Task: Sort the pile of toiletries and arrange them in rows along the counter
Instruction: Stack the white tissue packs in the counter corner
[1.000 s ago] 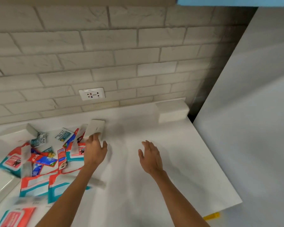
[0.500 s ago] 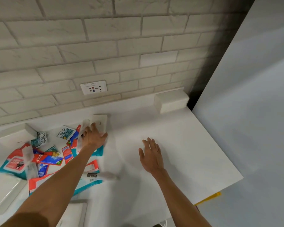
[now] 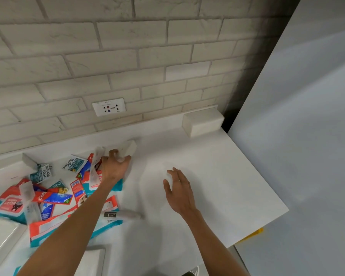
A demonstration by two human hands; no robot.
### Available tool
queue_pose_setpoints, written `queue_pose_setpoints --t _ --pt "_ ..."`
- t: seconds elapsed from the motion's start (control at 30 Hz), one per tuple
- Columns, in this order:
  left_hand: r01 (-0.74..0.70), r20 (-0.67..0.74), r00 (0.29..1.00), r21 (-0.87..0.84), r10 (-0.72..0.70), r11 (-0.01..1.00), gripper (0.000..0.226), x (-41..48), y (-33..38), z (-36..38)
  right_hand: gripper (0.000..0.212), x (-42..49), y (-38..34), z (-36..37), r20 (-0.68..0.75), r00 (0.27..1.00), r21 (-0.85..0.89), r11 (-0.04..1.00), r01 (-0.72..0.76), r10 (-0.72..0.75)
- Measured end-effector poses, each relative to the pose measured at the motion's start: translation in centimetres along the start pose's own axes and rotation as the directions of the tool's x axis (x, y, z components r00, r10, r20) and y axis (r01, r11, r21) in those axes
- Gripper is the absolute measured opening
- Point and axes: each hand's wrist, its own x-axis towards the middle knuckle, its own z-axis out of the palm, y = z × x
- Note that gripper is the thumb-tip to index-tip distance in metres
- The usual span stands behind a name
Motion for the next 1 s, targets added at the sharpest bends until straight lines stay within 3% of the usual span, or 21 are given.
queue_pose_setpoints --t 0.07,0.17,0.33,0.43,0.53,0.6,0.73,0.87,1.0 --pt "-0.058 0.035 0.998 0.016 0.057 0.998 0.045 -0.5 -0.4 0.4 0.045 -0.1 0.1 0.3 0.008 1.000 0.027 0.999 0.021 -0.021" --pt "-0.045 0.077 0.995 -0.205 0.062 0.978 0.050 -2.0 -0.8 0.8 0.050 -0.5 0.1 0.4 0.051 0.998 0.070 0.997 0.036 -0.039" --pt "-0.087 0.259 0.953 -0.273 0.160 0.958 0.057 -5.0 0.1 0.3 0.066 -1.1 -0.5 0.0 0.098 0.988 0.116 0.987 0.112 -0.123" --pt "-0.093 0.359 0.912 -0.285 0.197 0.954 0.065 -6.8 0.8 0.7 0.060 -1.7 -0.7 0.0 0.084 0.979 0.158 0.973 0.169 -0.184" --pt "-0.057 0.418 0.892 -0.272 0.171 0.961 0.061 -7.3 1.3 2.1 0.046 -2.8 -0.6 -0.3 0.075 0.986 0.214 0.968 0.130 -0.149" --pt "-0.032 0.426 0.894 -0.252 0.140 0.967 0.054 -7.8 1.9 2.7 0.040 -3.5 -0.1 -0.4 0.073 0.991 0.245 0.965 0.094 -0.115" --pt "0.007 0.373 0.920 -0.324 0.121 0.946 0.061 -8.6 2.6 4.3 0.042 -4.3 0.5 -0.5 0.042 0.997 0.283 0.957 0.057 -0.071" --pt "-0.142 0.216 0.948 -0.375 0.235 0.916 0.055 -10.5 2.5 6.2 0.040 -5.0 1.5 -0.4 0.008 0.999 0.271 0.961 -0.053 0.053" --pt "-0.288 0.229 0.896 -0.355 0.381 0.889 0.040 -12.9 1.7 8.1 0.042 -6.5 1.9 -0.5 -0.036 0.977 0.176 0.964 -0.201 0.210"
